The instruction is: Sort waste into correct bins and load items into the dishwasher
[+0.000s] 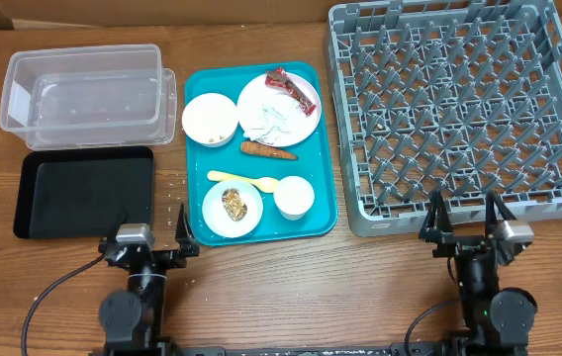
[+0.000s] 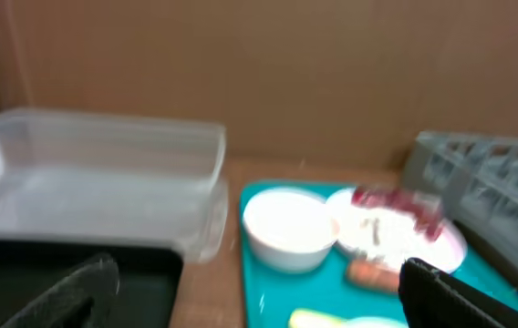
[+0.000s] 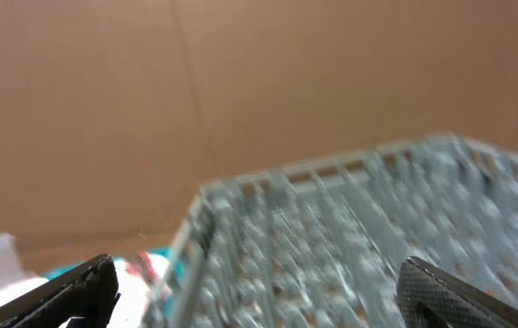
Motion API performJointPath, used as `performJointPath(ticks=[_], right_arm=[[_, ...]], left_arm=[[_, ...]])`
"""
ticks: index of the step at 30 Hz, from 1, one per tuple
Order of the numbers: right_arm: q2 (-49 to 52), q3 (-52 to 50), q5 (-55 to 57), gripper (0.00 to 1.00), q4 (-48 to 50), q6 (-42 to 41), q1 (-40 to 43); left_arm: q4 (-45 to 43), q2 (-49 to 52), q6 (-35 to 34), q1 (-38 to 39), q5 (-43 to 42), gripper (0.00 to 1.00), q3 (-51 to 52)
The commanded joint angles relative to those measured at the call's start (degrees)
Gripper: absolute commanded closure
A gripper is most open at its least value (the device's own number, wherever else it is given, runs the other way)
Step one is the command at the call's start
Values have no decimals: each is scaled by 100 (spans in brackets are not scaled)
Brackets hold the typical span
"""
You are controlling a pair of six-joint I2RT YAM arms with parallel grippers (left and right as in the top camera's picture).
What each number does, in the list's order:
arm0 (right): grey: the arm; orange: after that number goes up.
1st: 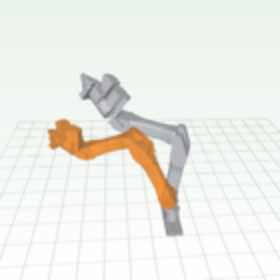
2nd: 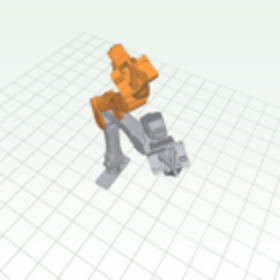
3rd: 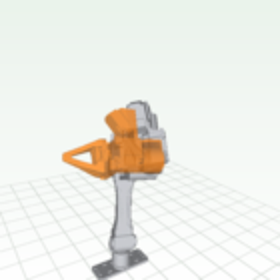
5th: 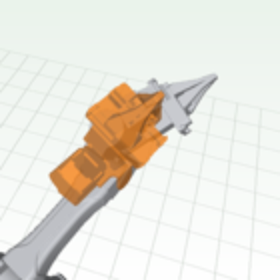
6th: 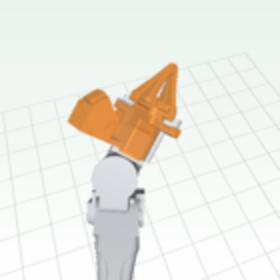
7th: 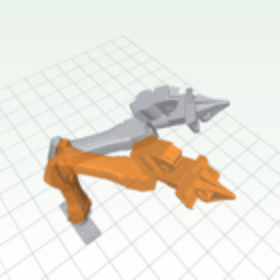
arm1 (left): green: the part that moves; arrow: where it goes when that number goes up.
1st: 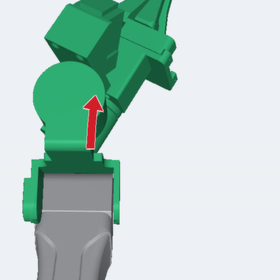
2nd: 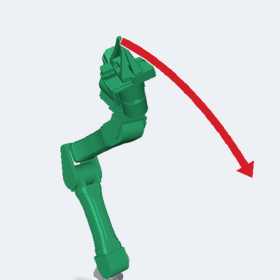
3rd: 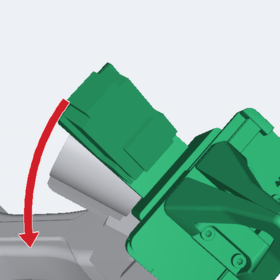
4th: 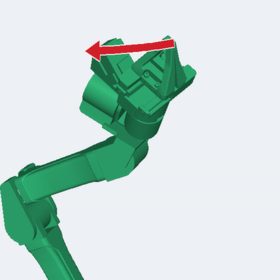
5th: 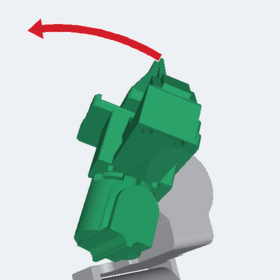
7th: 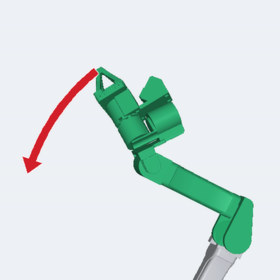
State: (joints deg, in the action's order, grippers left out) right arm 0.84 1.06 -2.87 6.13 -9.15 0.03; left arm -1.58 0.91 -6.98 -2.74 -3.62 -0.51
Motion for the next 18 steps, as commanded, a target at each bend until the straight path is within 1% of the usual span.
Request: performJointPath(ticks=[1,4,7,8,10,12,15,18], right_arm=[[-68,205,-540,0,153,22,31],[-68,695,-758,0,205,28,31],[-4,1443,-778,0,160,297,31],[142,1978,-772,0,-81,522,31],[398,2546,-774,0,-442,732,31],[848,3248,-774,0,-986,953,31],[1517,4096,-774,0,-1696,964,31],[2282,4927,-798,0,-2321,960,31]], left_arm=[[-481,-61,229,-33,-767,0,-48],[-553,-52,238,-33,-955,0,-350],[-321,118,608,-33,-951,0,-863],[-240,354,798,-35,-935,0,-1237],[-234,741,927,-33,-935,0,-1690],[-227,1294,1032,-33,-951,0,-2243],[-94,2288,1325,-13,-1169,0,-3145],[396,3523,1565,50,-1296,0,-4291]])
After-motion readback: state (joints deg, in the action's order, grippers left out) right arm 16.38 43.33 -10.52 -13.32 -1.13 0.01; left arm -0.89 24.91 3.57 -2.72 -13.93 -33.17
